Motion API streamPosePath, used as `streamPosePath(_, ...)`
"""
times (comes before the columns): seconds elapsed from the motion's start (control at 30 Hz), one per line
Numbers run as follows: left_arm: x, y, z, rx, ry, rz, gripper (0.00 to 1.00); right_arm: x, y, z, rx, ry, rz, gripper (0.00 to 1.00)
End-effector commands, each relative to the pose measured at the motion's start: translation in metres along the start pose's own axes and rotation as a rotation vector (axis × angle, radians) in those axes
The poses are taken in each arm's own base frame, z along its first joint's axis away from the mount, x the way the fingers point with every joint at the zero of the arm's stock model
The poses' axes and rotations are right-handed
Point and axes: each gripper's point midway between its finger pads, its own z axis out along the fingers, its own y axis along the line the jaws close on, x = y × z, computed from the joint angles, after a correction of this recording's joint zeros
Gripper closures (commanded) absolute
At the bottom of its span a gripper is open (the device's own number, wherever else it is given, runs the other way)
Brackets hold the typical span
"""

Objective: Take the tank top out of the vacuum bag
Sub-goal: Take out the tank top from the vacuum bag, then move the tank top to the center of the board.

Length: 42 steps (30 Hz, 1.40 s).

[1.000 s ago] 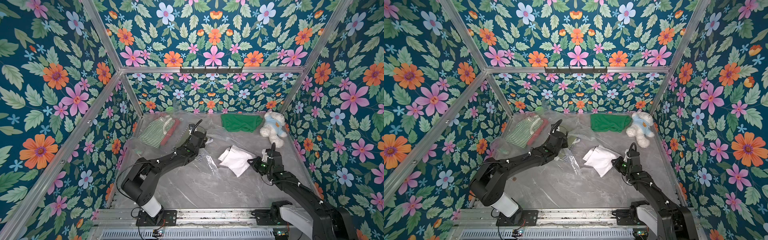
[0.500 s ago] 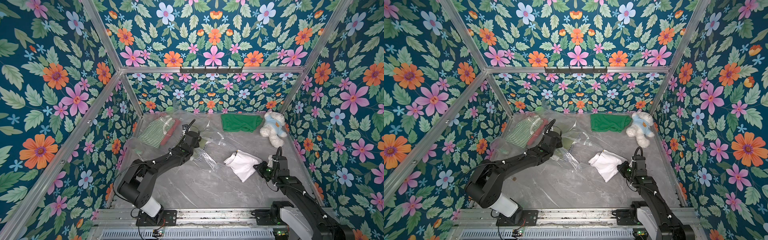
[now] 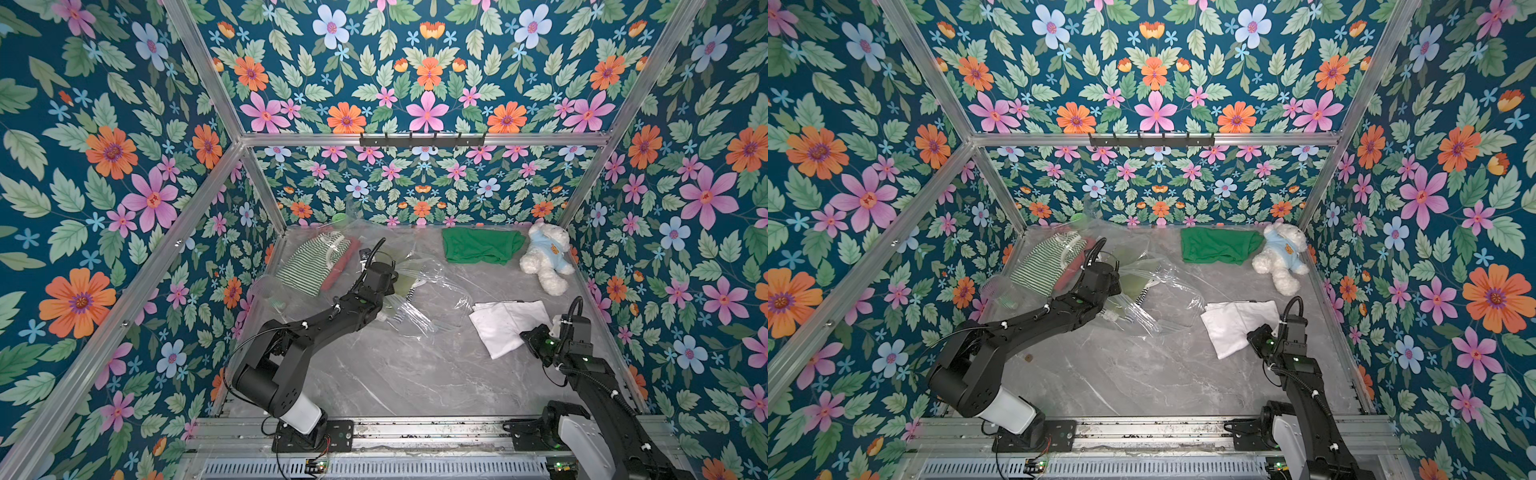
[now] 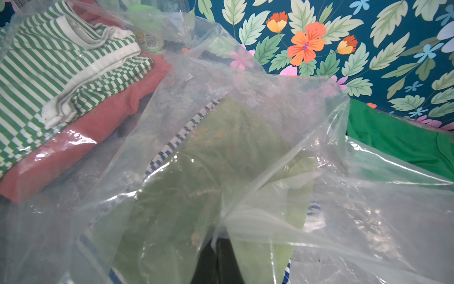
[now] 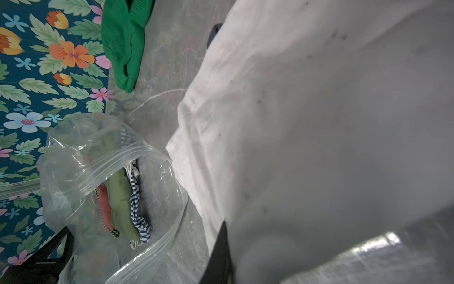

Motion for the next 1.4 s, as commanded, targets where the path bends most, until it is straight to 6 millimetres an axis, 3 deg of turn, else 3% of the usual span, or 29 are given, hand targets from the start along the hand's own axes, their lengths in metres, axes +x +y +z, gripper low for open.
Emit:
streamPosePath(0.0, -0.003, -0.001, 0.001, 0.006, -0.012, -0.028, 1.0, 0.006, 0.011, 0.003, -0.064, 0.046, -0.01, 1.0)
streamPosePath(0.03, -0.002, -0.001, 0.002, 0.005, -0.01, -0.028, 1.0, 0.007, 0.012, 0.003, -0.073, 0.051, -0.013, 0.97)
streamPosePath(0.13, -0.002, -0.001, 0.002, 0.008, -0.009, -0.033, 1.0, 0.008, 0.018, 0.0, -0.084, 0.068, -0.043, 0.49)
streamPosePath(0.2, -0.002, -0.003, 0.002, 0.017, -0.008, -0.039, 1.0, 0.01, 0.017, -0.004, -0.062, 0.081, -0.047, 0.29)
streamPosePath(0.27, -0.002, -0.007, 0.003, 0.032, -0.006, -0.047, 1.0, 0.013, 0.011, -0.007, -0.031, 0.088, -0.027, 0.2)
streamPosePath(0.43, -0.003, -0.011, 0.004, 0.047, -0.006, -0.054, 1.0, 0.027, -0.003, -0.009, 0.025, 0.135, 0.09, 0.17)
streamPosePath(0.77, -0.01, -0.008, -0.002, 0.04, -0.03, -0.054, 1.0, 0.039, -0.011, 0.0, 0.021, 0.183, 0.215, 0.21)
streamPosePath(0.87, -0.015, -0.008, -0.006, 0.039, -0.046, -0.052, 1.0, 0.039, -0.015, 0.01, 0.02, 0.195, 0.239, 0.39)
streamPosePath(1.0, -0.021, -0.003, -0.012, 0.027, -0.066, -0.049, 1.0, 0.03, -0.013, 0.022, 0.011, 0.18, 0.246, 0.75)
streamPosePath(1.1, -0.025, 0.003, -0.018, 0.005, -0.084, -0.041, 1.0, 0.02, -0.01, 0.03, 0.012, 0.159, 0.229, 0.92)
streamPosePath(1.2, -0.033, 0.013, -0.026, -0.044, -0.107, -0.013, 1.0, 0.012, -0.003, 0.039, 0.015, 0.155, 0.209, 1.0)
streamPosePath(1.37, -0.058, 0.03, -0.052, -0.106, -0.178, 0.003, 1.0, 0.003, 0.011, 0.058, 0.031, 0.145, 0.161, 1.0)
